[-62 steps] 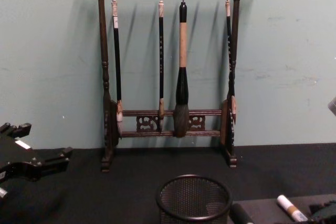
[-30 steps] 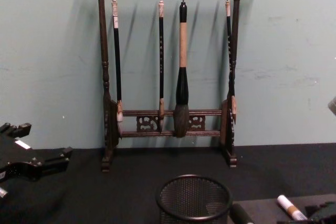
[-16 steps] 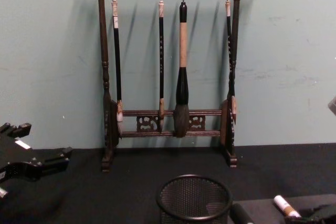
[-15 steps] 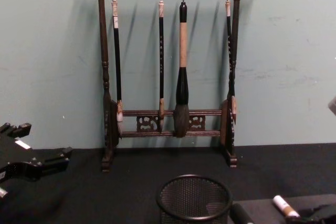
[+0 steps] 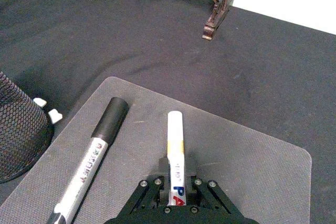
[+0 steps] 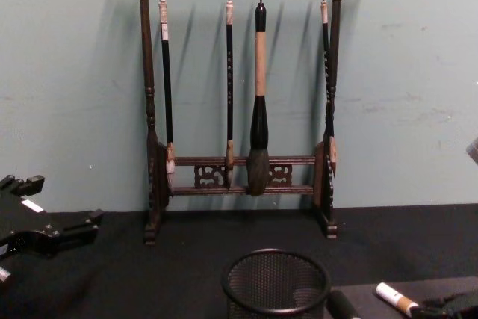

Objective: Pick up the water-based marker from the table and place it into the pen holder.

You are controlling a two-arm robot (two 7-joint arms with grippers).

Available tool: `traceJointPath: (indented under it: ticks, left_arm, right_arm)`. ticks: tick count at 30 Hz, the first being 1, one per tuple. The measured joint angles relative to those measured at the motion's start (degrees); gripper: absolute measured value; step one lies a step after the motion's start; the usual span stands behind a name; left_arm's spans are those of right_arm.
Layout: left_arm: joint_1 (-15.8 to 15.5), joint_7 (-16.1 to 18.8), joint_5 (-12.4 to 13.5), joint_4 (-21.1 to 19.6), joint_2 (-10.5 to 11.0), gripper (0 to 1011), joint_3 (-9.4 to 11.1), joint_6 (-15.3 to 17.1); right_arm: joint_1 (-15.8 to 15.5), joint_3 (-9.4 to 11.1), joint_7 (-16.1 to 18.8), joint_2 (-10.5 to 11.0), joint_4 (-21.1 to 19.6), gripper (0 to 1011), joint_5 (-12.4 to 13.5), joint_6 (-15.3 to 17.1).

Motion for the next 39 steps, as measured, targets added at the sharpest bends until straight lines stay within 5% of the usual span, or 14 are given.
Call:
traceJointPath:
  ticks: [4, 10, 17, 24, 31, 39]
  left_arm:
    - [0.0, 0.0, 0.0, 0.0, 0.0, 1001, 0.0, 0.0]
    - [0.0, 0.0, 0.0, 0.0, 0.0, 1001, 0.0, 0.0]
    - [0.0, 0.0, 0.0, 0.0, 0.0, 1001, 0.0, 0.0]
    - [0.0, 0.0, 0.0, 0.0, 0.0, 1001, 0.0, 0.0]
    - [0.0, 0.0, 0.0, 0.0, 0.0, 1001, 0.0, 0.0]
    - [0.0, 0.0, 0.0, 0.0, 0.0, 1001, 0.0, 0.0]
  right_arm:
    - [-0.04, 0.04, 0.06, 0.0, -0.02, 176, -0.02, -0.11]
    - [-1.07, 1.23, 0.93, -0.16, -0.85, 175, 0.13, -5.0]
    - [-2.91, 3.51, 2.29, -0.5, -2.61, 175, 1.24, -17.62]
    - [-3.45, 4.52, 3.76, -1.85, -2.74, 175, 2.87, -26.9]
    - [-2.57, 3.69, 6.18, -4.67, -1.17, 175, 5.08, -34.66]
    - [-0.59, 1.61, 8.49, -7.97, 1.41, 175, 7.56, -38.49]
